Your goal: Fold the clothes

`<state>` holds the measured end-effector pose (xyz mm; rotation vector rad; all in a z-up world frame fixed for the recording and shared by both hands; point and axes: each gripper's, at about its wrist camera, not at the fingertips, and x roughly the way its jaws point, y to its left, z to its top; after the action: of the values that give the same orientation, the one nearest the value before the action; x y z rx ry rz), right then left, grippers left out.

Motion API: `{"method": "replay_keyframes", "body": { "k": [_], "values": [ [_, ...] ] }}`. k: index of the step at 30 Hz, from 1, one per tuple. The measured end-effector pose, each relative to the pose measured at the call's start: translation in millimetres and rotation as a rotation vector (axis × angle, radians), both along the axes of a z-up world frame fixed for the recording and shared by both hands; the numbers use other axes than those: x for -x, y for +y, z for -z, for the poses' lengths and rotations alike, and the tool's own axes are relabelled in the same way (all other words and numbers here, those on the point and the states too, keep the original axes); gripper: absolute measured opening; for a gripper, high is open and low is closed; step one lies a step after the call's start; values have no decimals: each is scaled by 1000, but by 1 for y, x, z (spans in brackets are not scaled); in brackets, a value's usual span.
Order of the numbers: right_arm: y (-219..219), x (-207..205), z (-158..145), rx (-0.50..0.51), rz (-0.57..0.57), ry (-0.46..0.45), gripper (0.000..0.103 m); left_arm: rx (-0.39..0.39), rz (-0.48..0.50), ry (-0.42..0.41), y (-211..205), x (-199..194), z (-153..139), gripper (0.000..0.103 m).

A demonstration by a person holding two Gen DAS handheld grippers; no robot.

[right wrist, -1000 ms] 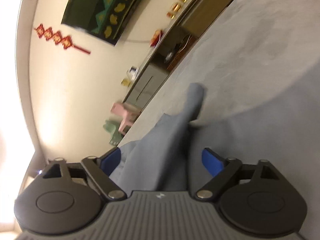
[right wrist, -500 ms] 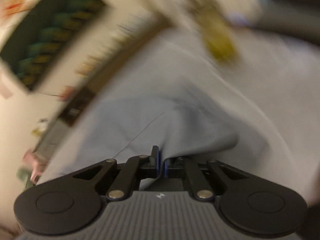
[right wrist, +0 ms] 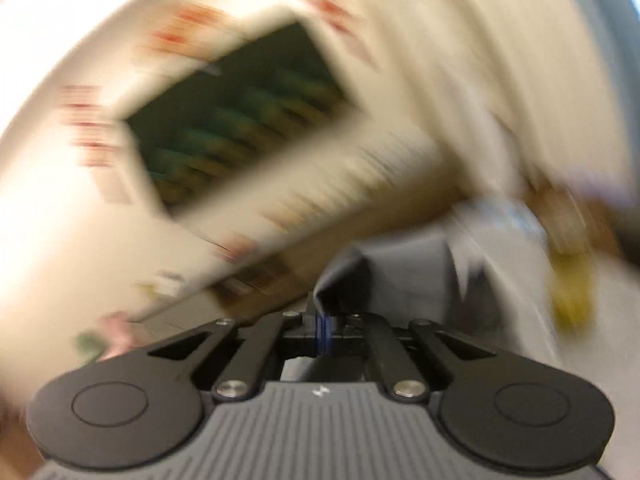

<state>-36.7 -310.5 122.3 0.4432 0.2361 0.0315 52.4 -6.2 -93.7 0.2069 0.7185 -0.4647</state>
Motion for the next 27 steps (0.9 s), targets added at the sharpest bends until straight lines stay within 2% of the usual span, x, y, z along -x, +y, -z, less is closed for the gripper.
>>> {"method": "replay_keyframes", "body": {
  "k": [1, 2, 4, 6, 7, 8, 11, 17, 23, 26, 27],
  "values": [
    [-1, 9, 5, -1, 3, 32, 2, 2, -10, -3, -3, -2, 1, 53],
    [-12, 10, 28, -62, 37, 137, 2, 4, -20, -5, -6, -5, 2, 53],
    [-42, 5, 87, -225, 123, 389, 2, 10, -34, -8, -10, -9, 3, 52],
    [-66, 9, 143, -413, 201, 553, 3, 19, -33, -2, -10, -10, 2, 52],
    [-73, 12, 159, -492, 243, 604, 5, 24, -37, 1, -9, -9, 2, 52],
    [-75, 13, 157, -509, 265, 593, 5, 26, -47, 1, -6, -7, 1, 51],
    [-66, 7, 142, -409, 335, 566, 7, 39, -94, 0, 8, 1, -1, 48],
    [-71, -2, 158, -478, 446, 586, 4, 29, -138, -1, 38, 8, -2, 48],
    [-82, -27, 181, -515, 521, 640, 0, 6, -156, -28, 32, -14, 0, 50],
    [-84, -43, 180, -469, 554, 629, 0, 27, -138, 0, 27, -31, -1, 51],
    [-81, -37, 176, -448, 575, 613, 0, 39, -135, 6, 31, -29, -3, 47]
  ]
}}
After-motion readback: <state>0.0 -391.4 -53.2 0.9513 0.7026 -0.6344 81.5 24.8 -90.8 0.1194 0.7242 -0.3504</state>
